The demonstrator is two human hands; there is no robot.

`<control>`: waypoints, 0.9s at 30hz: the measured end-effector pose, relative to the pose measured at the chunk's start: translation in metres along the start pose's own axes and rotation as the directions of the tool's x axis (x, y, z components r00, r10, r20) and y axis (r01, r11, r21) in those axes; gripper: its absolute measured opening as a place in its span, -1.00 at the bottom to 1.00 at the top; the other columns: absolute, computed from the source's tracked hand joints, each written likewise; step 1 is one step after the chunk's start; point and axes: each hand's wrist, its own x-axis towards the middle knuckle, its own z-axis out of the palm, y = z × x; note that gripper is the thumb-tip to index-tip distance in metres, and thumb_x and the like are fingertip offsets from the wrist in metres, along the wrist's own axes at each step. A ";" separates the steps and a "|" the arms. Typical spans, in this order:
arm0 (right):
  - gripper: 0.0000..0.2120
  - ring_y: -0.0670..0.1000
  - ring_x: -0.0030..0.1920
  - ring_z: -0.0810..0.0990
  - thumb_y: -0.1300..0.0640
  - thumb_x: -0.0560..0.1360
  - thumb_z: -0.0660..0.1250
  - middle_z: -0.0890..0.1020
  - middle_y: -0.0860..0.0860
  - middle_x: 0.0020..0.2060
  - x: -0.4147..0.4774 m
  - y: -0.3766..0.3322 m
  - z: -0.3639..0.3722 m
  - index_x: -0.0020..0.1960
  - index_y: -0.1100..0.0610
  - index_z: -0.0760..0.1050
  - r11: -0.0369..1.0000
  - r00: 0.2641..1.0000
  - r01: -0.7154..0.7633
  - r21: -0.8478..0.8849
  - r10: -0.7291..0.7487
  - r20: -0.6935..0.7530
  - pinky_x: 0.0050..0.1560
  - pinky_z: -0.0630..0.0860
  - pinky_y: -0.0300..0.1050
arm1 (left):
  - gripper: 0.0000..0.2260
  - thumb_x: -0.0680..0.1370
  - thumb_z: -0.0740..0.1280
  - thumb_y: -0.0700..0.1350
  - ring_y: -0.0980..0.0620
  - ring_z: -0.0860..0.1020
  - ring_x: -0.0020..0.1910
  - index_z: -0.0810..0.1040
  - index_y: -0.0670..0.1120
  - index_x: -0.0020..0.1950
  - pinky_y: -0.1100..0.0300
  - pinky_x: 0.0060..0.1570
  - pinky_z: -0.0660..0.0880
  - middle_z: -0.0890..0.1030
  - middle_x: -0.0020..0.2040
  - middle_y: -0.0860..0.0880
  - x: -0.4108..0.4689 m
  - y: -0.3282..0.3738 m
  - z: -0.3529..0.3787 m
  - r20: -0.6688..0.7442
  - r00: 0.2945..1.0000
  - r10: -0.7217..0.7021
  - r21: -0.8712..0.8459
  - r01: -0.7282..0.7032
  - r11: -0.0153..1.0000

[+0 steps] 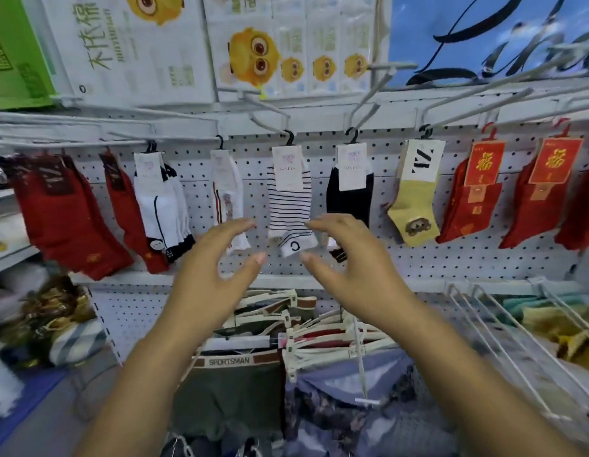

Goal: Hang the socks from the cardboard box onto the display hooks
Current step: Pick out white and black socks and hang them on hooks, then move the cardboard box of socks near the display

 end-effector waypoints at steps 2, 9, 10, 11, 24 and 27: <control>-0.54 -0.13 0.42 0.31 -0.05 0.57 0.39 0.42 -0.12 0.38 -0.014 -0.013 0.018 0.43 -0.03 0.42 0.999 0.995 0.036 0.005 -0.036 0.091 0.39 0.21 -0.36 | -0.58 0.55 0.42 0.09 0.37 0.37 0.38 0.50 0.19 0.41 0.28 0.36 0.30 0.47 0.41 0.26 -0.026 -0.016 -0.014 -0.013 1.000 -0.025 0.036 0.026 0.999; -0.53 -0.19 0.39 0.32 -0.08 0.57 0.37 0.43 -0.16 0.36 -0.063 -0.087 0.111 0.44 -0.03 0.41 0.985 0.966 0.058 0.162 -0.097 0.242 0.32 0.14 -0.48 | -0.53 0.48 0.42 0.13 0.21 0.37 0.45 0.48 0.20 0.38 0.15 0.44 0.31 0.47 0.43 0.19 -0.129 -0.069 -0.085 -0.098 0.962 -0.255 0.065 0.261 0.963; -0.54 -0.21 0.39 0.31 -0.08 0.57 0.37 0.43 -0.17 0.36 -0.071 -0.100 0.130 0.43 -0.04 0.41 0.979 0.957 0.051 0.196 -0.104 0.271 0.33 0.13 -0.48 | -0.53 0.48 0.44 0.11 0.18 0.39 0.45 0.50 0.16 0.38 0.12 0.46 0.33 0.48 0.43 0.16 -0.146 -0.079 -0.099 -0.111 0.953 -0.284 0.072 0.292 0.954; -0.54 -0.23 0.39 0.31 -0.07 0.57 0.37 0.42 -0.18 0.37 -0.080 -0.114 0.149 0.43 -0.05 0.41 0.972 0.947 0.036 0.231 -0.107 0.302 0.34 0.14 -0.48 | -0.53 0.49 0.46 0.09 0.18 0.40 0.44 0.50 0.12 0.40 0.16 0.46 0.33 0.49 0.42 0.14 -0.163 -0.090 -0.115 -0.122 0.942 -0.312 0.096 0.324 0.941; -0.52 0.01 0.24 0.54 -0.12 0.41 0.38 0.60 0.00 0.20 -0.227 -0.297 0.400 0.25 0.10 0.59 0.918 0.670 -0.121 0.378 -0.205 0.713 0.27 0.49 0.00 | -0.53 0.51 0.52 0.01 0.10 0.51 0.26 0.54 -0.04 0.38 0.25 0.29 0.38 0.53 0.27 0.12 -0.455 -0.196 -0.335 -0.380 0.581 -0.720 0.263 0.814 0.518; -0.49 0.01 0.26 0.51 -0.15 0.41 0.38 0.58 0.01 0.22 -0.250 -0.320 0.439 0.27 0.09 0.57 0.932 0.572 -0.116 0.344 -0.220 0.790 0.26 0.45 -0.07 | -0.51 0.51 0.49 0.10 0.10 0.48 0.30 0.53 -0.05 0.38 0.22 0.30 0.37 0.54 0.35 0.06 -0.507 -0.209 -0.383 -0.436 0.474 -0.765 0.284 0.879 0.383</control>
